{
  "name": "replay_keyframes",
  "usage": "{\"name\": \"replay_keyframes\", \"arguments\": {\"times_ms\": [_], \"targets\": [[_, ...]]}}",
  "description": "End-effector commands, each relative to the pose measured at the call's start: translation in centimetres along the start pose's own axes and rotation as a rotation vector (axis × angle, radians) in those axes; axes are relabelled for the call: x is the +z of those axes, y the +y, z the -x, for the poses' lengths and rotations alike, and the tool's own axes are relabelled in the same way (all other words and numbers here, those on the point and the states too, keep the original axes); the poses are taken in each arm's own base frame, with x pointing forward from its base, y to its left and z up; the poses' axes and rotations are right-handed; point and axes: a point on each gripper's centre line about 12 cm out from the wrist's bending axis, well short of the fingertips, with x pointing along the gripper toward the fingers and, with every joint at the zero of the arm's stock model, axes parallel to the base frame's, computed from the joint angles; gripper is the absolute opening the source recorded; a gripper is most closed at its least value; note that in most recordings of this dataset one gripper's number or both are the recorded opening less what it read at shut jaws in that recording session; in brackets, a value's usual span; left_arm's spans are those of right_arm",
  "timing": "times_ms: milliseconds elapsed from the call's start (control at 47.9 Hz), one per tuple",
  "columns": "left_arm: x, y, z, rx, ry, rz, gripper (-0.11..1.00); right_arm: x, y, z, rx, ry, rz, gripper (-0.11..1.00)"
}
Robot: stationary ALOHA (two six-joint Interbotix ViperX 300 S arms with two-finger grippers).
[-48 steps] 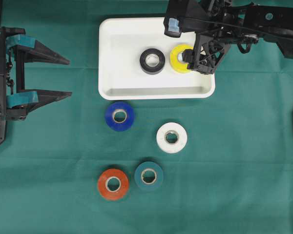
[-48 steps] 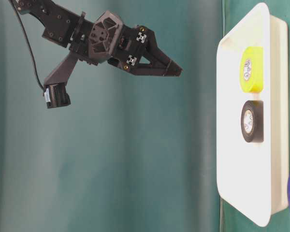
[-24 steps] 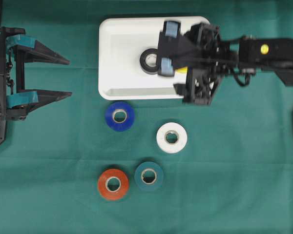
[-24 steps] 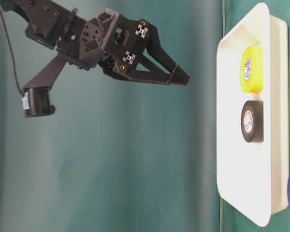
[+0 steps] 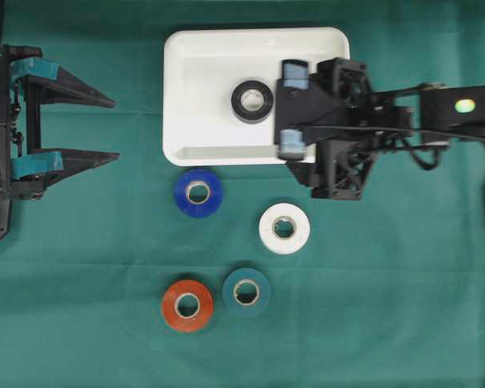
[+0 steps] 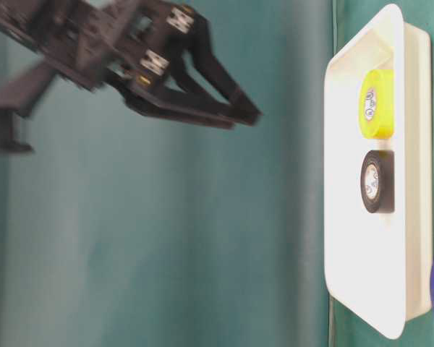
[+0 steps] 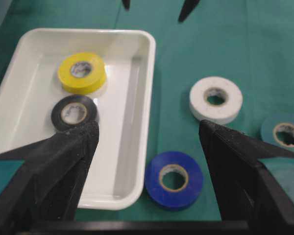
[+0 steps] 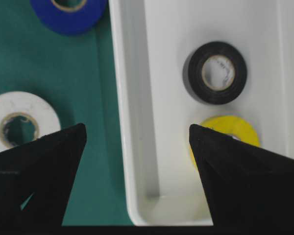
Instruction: Pick up the tape from a random location and place it into the white case.
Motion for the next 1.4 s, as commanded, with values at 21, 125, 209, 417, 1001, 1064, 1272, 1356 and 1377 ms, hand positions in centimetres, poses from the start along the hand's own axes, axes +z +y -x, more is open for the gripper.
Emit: {"name": "replay_keyframes", "arguments": {"times_ms": [21,125,209,417,1001,1064,1272,1356,1377], "targets": [[0.9,0.0,0.2,-0.002,-0.026,0.000,0.82,0.3,-0.4,3.5,0.016,-0.105,-0.011,0.85],[1.0,0.0,0.3,0.000,-0.031,0.001,0.82,-0.6,-0.7,5.4,0.024,-0.162,-0.016,0.85],[1.0,0.0,0.3,0.000,-0.031,0.001,0.82,-1.7,-0.9,7.1,0.037,-0.219,-0.024,0.85],[1.0,0.0,0.3,0.000,-0.031,0.001,0.82,-4.1,-1.5,10.6,0.056,-0.337,-0.034,0.85],[0.9,0.0,0.4,-0.002,-0.031,0.002,0.82,-10.8,-1.5,11.6,0.118,-0.552,-0.030,0.85],[0.9,0.0,0.4,0.000,-0.031,0.003,0.82,-11.4,-1.4,11.4,0.127,-0.564,-0.035,0.85],[0.9,0.0,0.4,-0.002,-0.031,0.003,0.82,-12.2,-1.4,11.0,0.138,-0.565,-0.062,0.85],[0.9,0.0,0.3,-0.002,-0.029,0.002,0.82,-12.2,-1.4,11.0,0.139,-0.565,-0.063,0.85],[0.9,0.0,0.3,0.000,-0.029,0.003,0.82,-12.2,-1.4,11.1,0.139,-0.566,-0.063,0.85]]}}
